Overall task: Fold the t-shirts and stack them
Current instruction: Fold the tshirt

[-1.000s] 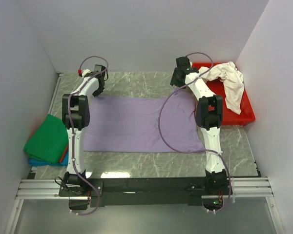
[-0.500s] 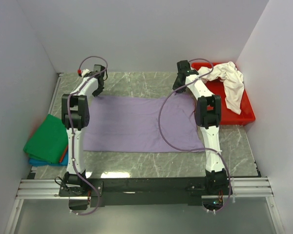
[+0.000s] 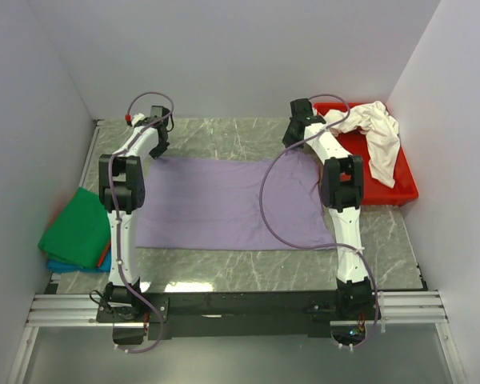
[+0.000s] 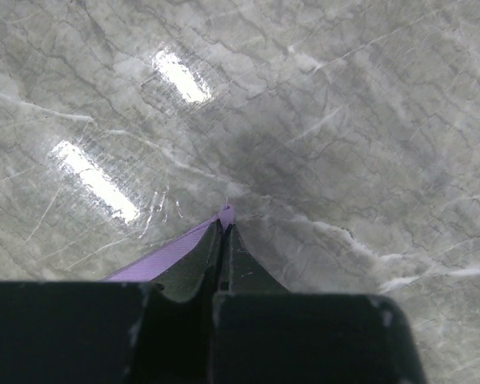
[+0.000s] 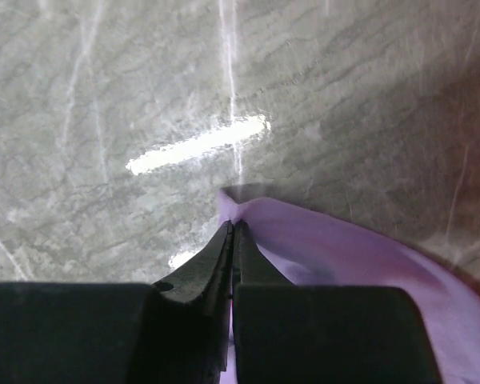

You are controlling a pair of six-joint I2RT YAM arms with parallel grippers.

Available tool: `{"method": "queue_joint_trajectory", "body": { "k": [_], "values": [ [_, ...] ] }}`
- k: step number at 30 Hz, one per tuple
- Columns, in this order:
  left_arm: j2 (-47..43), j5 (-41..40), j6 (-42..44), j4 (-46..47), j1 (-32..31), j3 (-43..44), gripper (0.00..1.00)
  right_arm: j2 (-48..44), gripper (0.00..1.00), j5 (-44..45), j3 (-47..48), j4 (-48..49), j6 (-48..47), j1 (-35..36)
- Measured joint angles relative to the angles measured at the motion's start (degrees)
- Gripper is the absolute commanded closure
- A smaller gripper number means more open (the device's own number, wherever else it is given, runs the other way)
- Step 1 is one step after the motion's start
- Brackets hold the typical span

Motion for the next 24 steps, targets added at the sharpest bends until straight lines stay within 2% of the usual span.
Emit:
{"method": "queue_joint_trajectory", "body": {
  "k": [18, 24],
  "values": [
    [-1.0, 2.1, 0.8, 1.4, 0.9, -1.4, 1.0, -15.0, 1.0, 0.5, -12.3, 11.2, -1.2, -0.5],
    [-2.4, 3.1, 0.9, 1.8, 1.7, -2.5, 1.0, -19.2, 1.0, -0.3, -19.8, 14.6, 0.6, -2.7]
  ]
}}
